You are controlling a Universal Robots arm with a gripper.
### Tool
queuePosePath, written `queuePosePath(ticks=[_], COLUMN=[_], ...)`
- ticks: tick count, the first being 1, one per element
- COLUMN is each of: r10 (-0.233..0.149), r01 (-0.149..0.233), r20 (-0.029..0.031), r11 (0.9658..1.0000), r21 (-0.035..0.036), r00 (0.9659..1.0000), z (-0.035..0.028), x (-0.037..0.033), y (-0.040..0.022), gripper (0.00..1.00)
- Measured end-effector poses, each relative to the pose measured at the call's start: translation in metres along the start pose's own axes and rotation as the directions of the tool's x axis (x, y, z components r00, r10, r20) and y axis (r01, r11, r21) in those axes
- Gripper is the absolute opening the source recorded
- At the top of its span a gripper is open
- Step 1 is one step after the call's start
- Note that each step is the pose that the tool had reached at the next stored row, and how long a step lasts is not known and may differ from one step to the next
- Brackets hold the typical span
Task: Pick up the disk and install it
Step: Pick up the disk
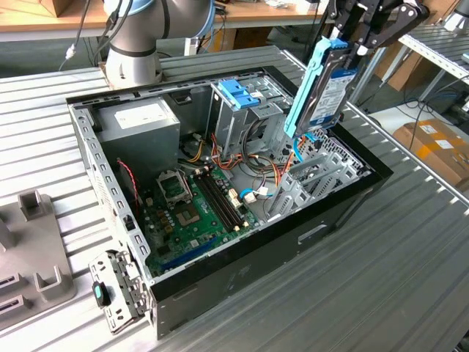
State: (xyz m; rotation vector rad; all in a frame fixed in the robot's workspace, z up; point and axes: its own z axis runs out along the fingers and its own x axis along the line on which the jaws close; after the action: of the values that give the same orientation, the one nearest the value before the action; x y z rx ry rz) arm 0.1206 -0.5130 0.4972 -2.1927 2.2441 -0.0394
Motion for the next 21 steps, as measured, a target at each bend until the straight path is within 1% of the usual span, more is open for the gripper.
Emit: queuePosePath(ticks=[1,3,6,11,16,19,21], r10=[0.000,0.000,0.000,0.000,0.000,0.000,0.000], r01=[0.000,0.000,0.000,0.000,0.000,0.000,0.000], r20=[-0.0003,-0.0001,-0.0002,-0.0002,0.0000,-0.0003,-0.0003], r11=[1.0000,1.0000,1.0000,1.0000,1.0000,1.0000,1.0000], r21=[0.0000,0.0000,0.0000,0.0000,0.0000,0.0001,0.0013], r00=[1.0000,1.0000,1.0000,1.0000,1.0000,1.0000,1.0000], z=[-0.0001,0.0001,0.0002,0.0004,0.0006,0.0008,0.0023], x=[0.0043,0.0097,0.0209,0.0325,0.0413,0.0412,0.0412], y=[-0.0001,-0.0002,-0.0005,-0.0007,-0.0010,-0.0009,0.0003], gripper=[0.35,0.35,0.35,0.35,0.35,0.35,0.35])
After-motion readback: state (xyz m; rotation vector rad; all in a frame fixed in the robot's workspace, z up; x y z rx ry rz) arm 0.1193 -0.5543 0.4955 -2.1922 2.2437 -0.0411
